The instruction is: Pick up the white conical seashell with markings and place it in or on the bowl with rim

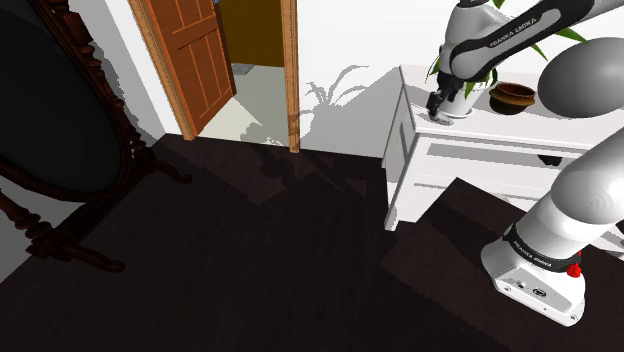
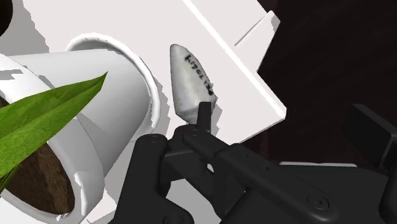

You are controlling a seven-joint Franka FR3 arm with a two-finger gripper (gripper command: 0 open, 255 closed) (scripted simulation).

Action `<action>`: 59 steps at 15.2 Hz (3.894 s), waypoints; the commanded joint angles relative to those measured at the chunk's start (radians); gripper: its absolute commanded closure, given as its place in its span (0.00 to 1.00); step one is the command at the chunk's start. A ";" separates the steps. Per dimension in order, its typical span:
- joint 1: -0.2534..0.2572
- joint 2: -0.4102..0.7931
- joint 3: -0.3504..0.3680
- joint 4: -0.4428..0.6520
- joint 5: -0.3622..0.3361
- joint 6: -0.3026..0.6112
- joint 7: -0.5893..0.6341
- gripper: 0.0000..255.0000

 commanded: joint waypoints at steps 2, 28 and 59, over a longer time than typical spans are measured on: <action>-0.030 0.103 -0.025 0.043 -0.048 0.078 0.022 0.00; -0.087 0.345 -0.071 0.134 -0.116 0.261 0.065 1.00; -0.065 0.085 -0.040 0.238 0.007 -0.088 -0.114 1.00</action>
